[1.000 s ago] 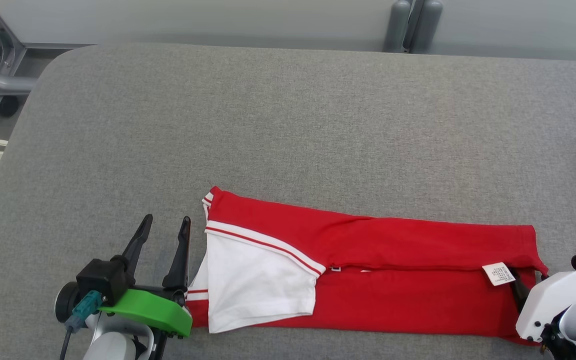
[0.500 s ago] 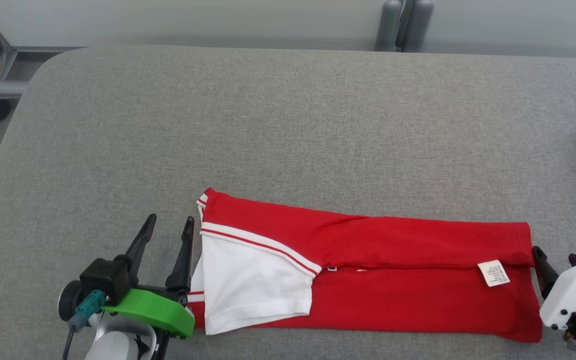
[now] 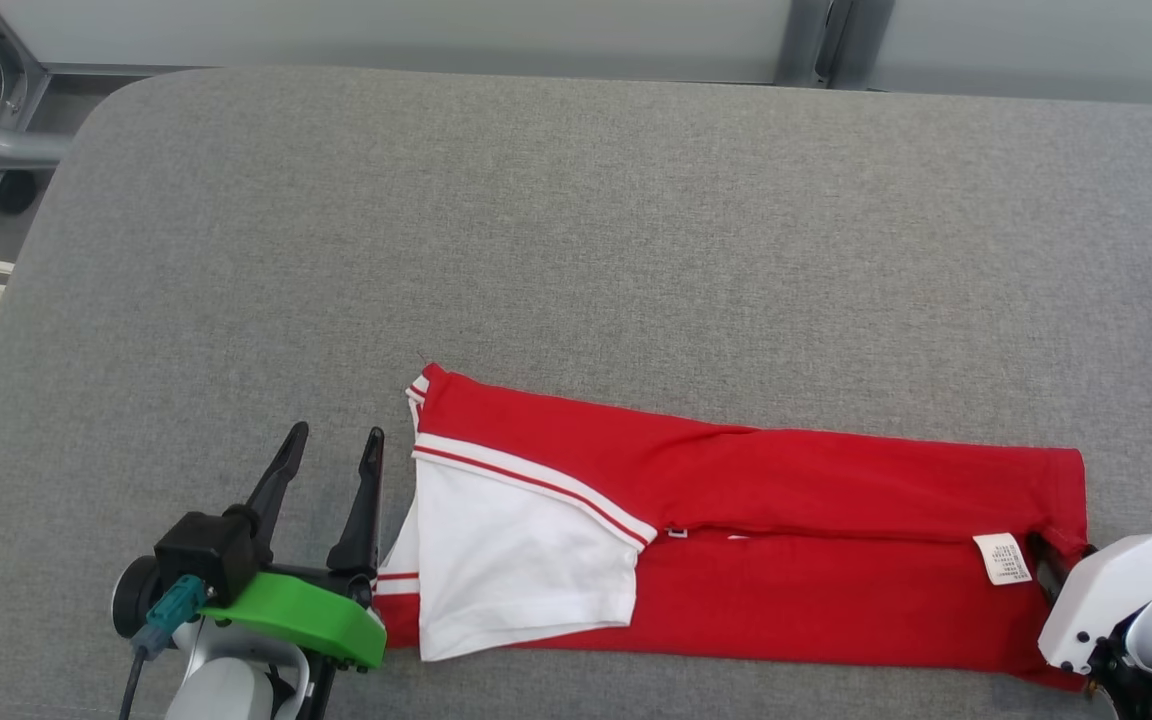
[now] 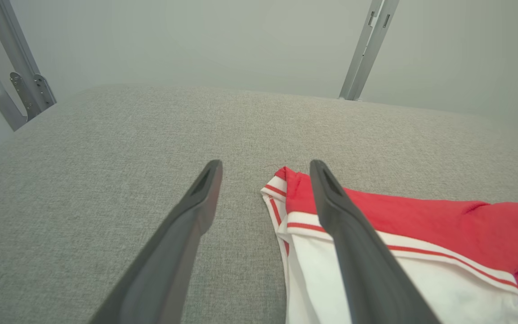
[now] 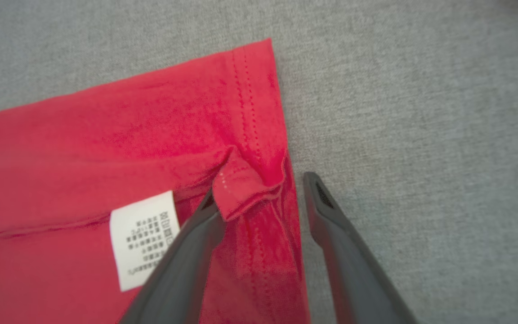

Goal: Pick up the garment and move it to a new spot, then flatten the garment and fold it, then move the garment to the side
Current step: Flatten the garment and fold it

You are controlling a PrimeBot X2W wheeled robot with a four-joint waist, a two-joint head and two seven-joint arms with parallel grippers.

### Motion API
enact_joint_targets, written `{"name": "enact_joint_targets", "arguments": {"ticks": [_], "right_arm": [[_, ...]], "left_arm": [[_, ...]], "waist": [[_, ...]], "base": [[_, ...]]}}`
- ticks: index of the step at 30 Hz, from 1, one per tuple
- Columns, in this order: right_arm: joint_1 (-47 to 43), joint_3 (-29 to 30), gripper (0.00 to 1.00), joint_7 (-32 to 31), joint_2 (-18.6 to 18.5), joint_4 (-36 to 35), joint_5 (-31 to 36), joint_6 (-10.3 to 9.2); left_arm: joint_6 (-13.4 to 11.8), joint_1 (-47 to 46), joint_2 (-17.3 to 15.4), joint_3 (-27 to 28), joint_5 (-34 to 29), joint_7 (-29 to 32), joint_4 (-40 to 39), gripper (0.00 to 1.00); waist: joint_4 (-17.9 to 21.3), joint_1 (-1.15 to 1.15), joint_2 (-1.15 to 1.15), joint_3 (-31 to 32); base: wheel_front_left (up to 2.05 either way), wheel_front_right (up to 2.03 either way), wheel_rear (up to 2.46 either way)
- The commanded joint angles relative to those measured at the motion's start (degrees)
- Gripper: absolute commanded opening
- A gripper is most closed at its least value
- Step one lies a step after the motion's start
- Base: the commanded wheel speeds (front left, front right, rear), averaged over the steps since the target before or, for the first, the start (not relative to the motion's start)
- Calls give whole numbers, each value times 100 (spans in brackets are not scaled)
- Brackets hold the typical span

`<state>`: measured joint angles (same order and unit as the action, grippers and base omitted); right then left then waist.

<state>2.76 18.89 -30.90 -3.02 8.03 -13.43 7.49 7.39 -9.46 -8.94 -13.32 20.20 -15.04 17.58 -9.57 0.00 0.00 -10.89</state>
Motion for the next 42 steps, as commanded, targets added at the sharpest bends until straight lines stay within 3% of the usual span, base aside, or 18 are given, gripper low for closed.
{"name": "enact_joint_targets", "arguments": {"ticks": [1, 4, 6, 7, 17, 35, 42], "right_arm": [[39, -40, 48, -19, 19, 101, -22, -1], [66, -50, 28, -5, 17, 166, 18, -3], [69, -56, 1, -6, 12, 203, 55, -6], [62, -55, 0, -4, 10, 217, 62, -6], [48, 178, 0, 113, -11, 76, 197, -8], [-210, 1386, 0, -222, -2, -1237, 732, -6], [-209, 1592, 0, -421, -2, -1595, 945, -6]], "left_arm": [[16, -38, -4, 7, 15, -14, -12, 100], [16, -46, -8, -14, 27, -14, 3, 100], [16, -44, -16, -37, 36, -15, 18, 100], [16, -36, -19, -40, 36, -14, 25, 100], [16, 58, -46, 53, -15, -14, -4, 100], [16, 77, -16, 29, -25, -14, -22, 100], [16, 78, -19, 25, -49, -14, -9, 100]], "waist": [[-4, 0, 0, 0], [-21, 0, 0, 7], [-37, 0, 0, 20], [-44, 0, 0, 28], [-10, 0, 0, 91], [156, 0, 0, 161], [125, 0, 0, 224]], "base": [[0, 0, 0], [0, 0, 0], [0, 0, 0], [0, 0, 0], [0, 0, 0], [0, 0, 0], [0, 0, 0]]}}
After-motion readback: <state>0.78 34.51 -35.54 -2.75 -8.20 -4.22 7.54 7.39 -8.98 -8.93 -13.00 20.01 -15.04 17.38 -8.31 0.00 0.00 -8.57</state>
